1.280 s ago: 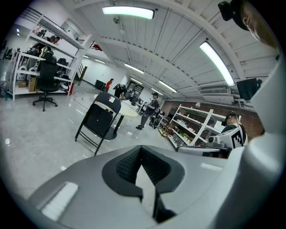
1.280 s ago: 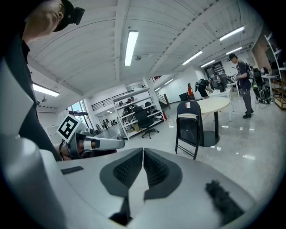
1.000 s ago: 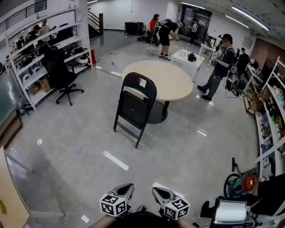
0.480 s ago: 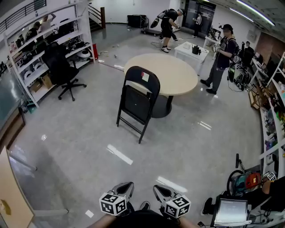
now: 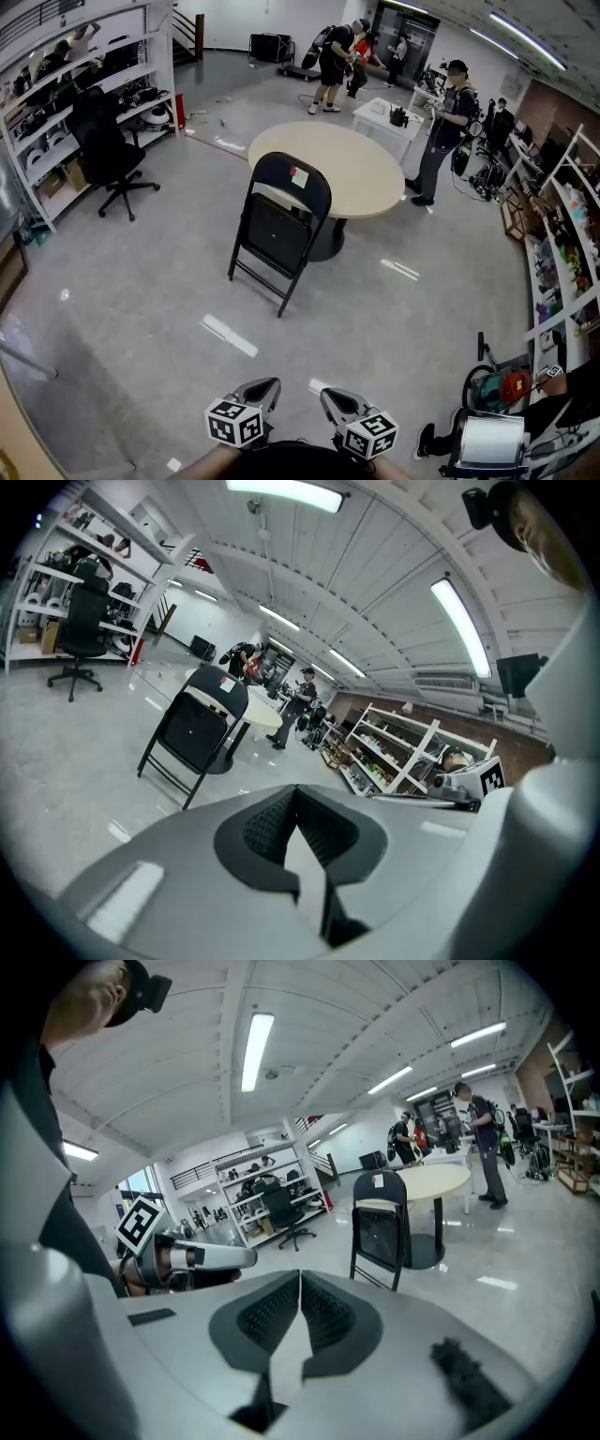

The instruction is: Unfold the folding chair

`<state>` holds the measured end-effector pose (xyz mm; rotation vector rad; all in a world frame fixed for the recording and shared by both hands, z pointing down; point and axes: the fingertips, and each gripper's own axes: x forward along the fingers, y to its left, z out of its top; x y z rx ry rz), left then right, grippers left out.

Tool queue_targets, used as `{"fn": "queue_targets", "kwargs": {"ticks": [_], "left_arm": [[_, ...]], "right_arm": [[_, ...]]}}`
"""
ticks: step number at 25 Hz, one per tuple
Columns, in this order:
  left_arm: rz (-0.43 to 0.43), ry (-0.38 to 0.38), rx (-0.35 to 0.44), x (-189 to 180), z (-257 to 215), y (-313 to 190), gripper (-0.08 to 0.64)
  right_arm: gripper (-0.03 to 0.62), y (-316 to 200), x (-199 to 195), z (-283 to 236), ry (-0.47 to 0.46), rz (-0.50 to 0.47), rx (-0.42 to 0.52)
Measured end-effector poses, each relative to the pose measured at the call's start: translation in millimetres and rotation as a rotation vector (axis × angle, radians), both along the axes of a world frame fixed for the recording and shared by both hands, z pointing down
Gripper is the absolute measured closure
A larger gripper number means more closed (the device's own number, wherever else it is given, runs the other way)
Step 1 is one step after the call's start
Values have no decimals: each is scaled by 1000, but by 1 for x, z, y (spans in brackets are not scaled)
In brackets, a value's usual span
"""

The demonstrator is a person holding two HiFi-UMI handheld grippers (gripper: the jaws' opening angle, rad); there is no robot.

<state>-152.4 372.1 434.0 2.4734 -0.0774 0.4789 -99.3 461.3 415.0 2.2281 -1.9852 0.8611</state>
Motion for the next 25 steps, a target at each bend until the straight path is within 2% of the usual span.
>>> {"fn": "queue_targets", "kwargs": {"ticks": [8,17,25], "left_arm": [[39,41,-69,-2,5,-64,554],[85,29,-80,16,25,-101,554],[19,11,-77,47,28,-122,554]], "right_arm": [[584,-62,-3,-3,26,56,-41],[584,-79,13,6,33,139,-82],[584,-98,55,21,-51,142,-29]]}}
